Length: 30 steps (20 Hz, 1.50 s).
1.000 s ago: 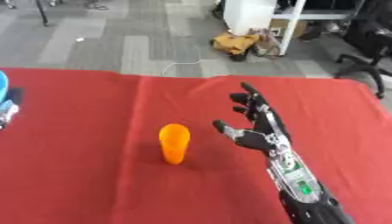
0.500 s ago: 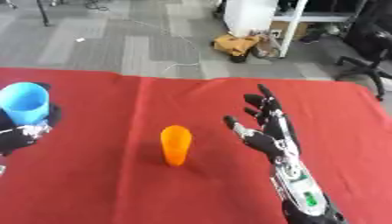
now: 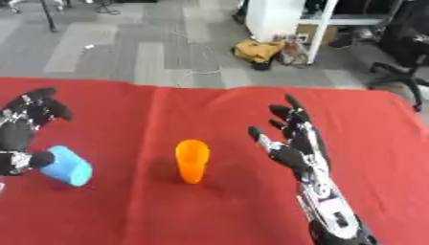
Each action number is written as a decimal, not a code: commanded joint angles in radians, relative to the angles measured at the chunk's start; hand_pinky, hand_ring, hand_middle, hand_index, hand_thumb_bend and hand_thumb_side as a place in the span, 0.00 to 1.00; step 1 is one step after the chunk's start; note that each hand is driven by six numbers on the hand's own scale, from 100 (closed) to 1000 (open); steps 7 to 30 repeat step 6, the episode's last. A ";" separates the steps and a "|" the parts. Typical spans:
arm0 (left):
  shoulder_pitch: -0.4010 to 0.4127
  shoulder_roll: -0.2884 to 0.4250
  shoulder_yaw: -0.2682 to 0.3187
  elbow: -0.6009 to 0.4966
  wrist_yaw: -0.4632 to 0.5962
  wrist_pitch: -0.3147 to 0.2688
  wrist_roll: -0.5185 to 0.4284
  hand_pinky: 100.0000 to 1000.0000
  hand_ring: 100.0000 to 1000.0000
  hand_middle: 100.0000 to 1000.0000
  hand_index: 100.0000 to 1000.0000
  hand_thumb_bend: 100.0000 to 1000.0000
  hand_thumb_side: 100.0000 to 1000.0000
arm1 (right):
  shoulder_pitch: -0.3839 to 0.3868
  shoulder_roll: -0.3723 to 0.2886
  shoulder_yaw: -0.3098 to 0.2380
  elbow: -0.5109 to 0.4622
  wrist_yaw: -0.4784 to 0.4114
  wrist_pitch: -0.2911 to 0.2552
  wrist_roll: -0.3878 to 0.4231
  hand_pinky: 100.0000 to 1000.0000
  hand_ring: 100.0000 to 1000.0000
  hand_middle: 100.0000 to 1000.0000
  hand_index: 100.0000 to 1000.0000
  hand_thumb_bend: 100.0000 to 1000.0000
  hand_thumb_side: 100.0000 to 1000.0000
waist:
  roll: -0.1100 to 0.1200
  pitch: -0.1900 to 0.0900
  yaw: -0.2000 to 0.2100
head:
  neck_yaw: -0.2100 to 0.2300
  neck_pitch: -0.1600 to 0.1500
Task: Pour the contents of one cup into another cup.
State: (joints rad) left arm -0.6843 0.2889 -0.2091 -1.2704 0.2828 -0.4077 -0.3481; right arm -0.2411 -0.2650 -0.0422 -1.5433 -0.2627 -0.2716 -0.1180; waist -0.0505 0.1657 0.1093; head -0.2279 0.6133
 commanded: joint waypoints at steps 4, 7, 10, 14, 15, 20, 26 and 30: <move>0.039 0.066 0.043 -0.147 0.049 0.044 0.054 0.73 0.57 0.55 0.85 0.74 0.16 | -0.007 -0.015 -0.006 -0.015 -0.010 -0.002 0.009 0.81 0.86 0.69 0.98 0.54 0.00 | 0.006 -0.018 0.007 | -0.008 -0.008; 0.074 0.089 0.071 -0.195 0.046 0.055 0.083 0.72 0.57 0.53 0.85 0.73 0.17 | -0.005 -0.016 -0.007 -0.016 -0.009 -0.002 0.010 0.81 0.86 0.69 0.98 0.54 0.00 | 0.009 -0.019 0.016 | -0.013 -0.006; 0.074 0.089 0.071 -0.195 0.046 0.055 0.083 0.72 0.57 0.53 0.85 0.73 0.17 | -0.005 -0.016 -0.007 -0.016 -0.009 -0.002 0.010 0.81 0.86 0.69 0.98 0.54 0.00 | 0.009 -0.019 0.016 | -0.013 -0.006; 0.074 0.089 0.071 -0.195 0.046 0.055 0.083 0.72 0.57 0.53 0.85 0.73 0.17 | -0.005 -0.016 -0.007 -0.016 -0.009 -0.002 0.010 0.81 0.86 0.69 0.98 0.54 0.00 | 0.009 -0.019 0.016 | -0.013 -0.006; 0.074 0.089 0.071 -0.195 0.046 0.055 0.083 0.72 0.57 0.53 0.85 0.73 0.17 | -0.005 -0.016 -0.007 -0.016 -0.009 -0.002 0.010 0.81 0.86 0.69 0.98 0.54 0.00 | 0.009 -0.019 0.016 | -0.013 -0.006; 0.074 0.089 0.071 -0.195 0.046 0.055 0.083 0.72 0.57 0.53 0.85 0.73 0.17 | -0.005 -0.016 -0.007 -0.016 -0.009 -0.002 0.010 0.81 0.86 0.69 0.98 0.54 0.00 | 0.009 -0.019 0.016 | -0.013 -0.006; 0.074 0.089 0.071 -0.195 0.046 0.055 0.083 0.72 0.57 0.53 0.85 0.73 0.17 | -0.005 -0.016 -0.007 -0.016 -0.009 -0.002 0.010 0.81 0.86 0.69 0.98 0.54 0.00 | 0.009 -0.019 0.016 | -0.013 -0.006; 0.074 0.089 0.071 -0.195 0.046 0.055 0.083 0.72 0.57 0.53 0.85 0.73 0.17 | -0.005 -0.016 -0.007 -0.016 -0.009 -0.002 0.010 0.81 0.86 0.69 0.98 0.54 0.00 | 0.009 -0.019 0.016 | -0.013 -0.006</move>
